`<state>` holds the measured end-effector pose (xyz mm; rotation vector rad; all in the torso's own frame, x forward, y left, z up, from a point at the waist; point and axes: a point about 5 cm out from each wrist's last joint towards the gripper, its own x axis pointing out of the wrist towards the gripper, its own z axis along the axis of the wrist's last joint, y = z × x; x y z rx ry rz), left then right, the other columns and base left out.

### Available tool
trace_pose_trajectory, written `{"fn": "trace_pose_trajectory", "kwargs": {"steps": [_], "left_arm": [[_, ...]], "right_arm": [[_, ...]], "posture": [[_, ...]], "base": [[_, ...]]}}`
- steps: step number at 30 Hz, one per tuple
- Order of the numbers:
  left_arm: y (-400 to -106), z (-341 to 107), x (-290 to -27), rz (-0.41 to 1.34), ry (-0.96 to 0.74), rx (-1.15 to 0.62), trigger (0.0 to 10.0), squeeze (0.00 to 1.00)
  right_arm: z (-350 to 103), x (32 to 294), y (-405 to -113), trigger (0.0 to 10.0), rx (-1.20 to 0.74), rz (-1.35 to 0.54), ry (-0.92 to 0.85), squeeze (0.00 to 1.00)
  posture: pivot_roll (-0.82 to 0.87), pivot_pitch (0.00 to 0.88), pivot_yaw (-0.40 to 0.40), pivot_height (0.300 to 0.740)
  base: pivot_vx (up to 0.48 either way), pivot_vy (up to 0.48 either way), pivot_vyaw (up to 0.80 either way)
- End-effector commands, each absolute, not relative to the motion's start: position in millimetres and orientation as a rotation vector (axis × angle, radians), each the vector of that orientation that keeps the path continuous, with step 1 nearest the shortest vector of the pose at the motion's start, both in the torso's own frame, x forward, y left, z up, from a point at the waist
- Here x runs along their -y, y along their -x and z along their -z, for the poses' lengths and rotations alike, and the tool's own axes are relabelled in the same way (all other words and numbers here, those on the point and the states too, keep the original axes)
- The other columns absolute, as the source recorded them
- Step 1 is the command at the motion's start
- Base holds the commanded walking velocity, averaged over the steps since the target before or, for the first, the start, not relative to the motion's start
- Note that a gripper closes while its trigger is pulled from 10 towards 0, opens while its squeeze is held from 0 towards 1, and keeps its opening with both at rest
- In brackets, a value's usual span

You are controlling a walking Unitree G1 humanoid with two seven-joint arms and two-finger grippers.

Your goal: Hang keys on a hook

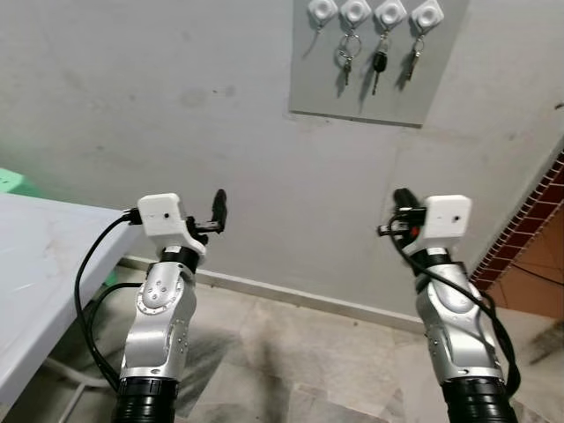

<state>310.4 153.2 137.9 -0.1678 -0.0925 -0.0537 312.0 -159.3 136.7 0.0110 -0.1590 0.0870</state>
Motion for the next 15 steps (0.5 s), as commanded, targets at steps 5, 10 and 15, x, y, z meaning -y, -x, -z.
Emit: {"fn": "trace_pose_trajectory", "kwargs": {"steps": [5,10,15], "left_arm": [[-314.2,-134.7,-138.6,0.123,0.187,0.063,10.0,0.0],[-314.5,-133.3,-136.0,0.119,0.225,0.055,10.0,0.0],[-313.7,-132.5,-135.9,0.11,0.206,0.057,10.0,0.0]], "right_arm": [[-143.1,161.7,-311.4,10.0,0.193,-0.091,-0.006,0.0],[-142.4,165.5,-309.0,10.0,0.192,-0.076,-0.005,0.0],[-141.2,162.9,-307.8,10.0,0.188,-0.082,-0.01,0.0]], "posture": [[-0.01,0.038,0.016,0.74],[-0.02,0.044,0.013,0.74],[-0.01,0.042,0.001,0.74]], "base": [[0.0,0.0,0.0],[0.0,0.0,0.0],[0.0,0.0,0.0]]}}
